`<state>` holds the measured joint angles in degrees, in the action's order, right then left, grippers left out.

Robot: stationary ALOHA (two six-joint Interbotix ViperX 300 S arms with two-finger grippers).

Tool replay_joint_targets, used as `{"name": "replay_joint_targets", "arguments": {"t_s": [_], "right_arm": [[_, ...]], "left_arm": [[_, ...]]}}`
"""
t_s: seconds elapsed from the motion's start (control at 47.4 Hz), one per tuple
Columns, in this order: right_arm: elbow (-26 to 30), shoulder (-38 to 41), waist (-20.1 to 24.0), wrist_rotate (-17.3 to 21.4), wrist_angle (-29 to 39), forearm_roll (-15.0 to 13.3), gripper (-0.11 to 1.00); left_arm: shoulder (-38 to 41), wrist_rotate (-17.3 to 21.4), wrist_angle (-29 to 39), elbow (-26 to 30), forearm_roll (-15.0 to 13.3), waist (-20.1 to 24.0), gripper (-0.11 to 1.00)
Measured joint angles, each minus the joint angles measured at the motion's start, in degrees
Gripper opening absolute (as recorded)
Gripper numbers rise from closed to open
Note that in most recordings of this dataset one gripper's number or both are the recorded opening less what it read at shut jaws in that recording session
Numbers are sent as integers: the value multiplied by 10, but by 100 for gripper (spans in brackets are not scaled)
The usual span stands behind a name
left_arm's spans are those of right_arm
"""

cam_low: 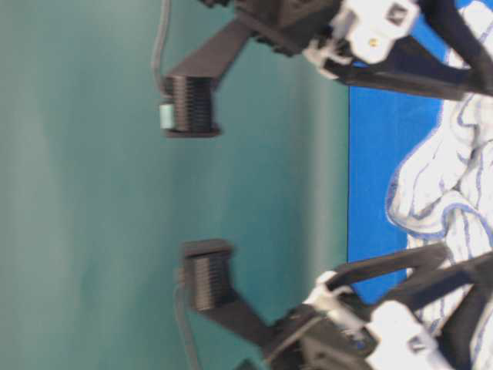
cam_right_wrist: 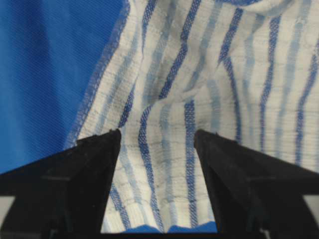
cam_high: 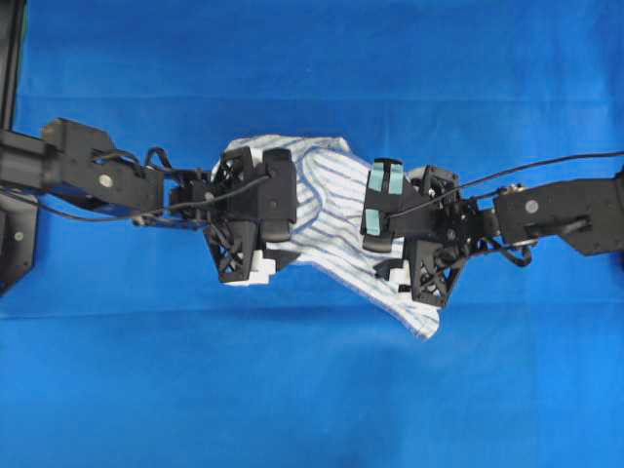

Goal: Lift the towel with both arms.

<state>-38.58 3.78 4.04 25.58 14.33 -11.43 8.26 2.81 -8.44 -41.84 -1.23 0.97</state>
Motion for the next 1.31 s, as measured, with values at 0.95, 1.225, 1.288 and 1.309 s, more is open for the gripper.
{"name": "replay_joint_targets", "arguments": {"t_s": [0.95,1.225,1.288,1.309], "right_arm": [[-4,36,0,7,-36,-1,6],[3,19,0,6,-21,-1,6],[8,-1,0,6,-4,-1,6],[11,-8,0,7,3,-1,6]], "left_arm": [[40,3,5,3,-2,0,3],[-10,5,54,5,-3,0,3],[-36,4,75,9,-3,-1,3],[-46,4,85,12,-2,0,3]]}}
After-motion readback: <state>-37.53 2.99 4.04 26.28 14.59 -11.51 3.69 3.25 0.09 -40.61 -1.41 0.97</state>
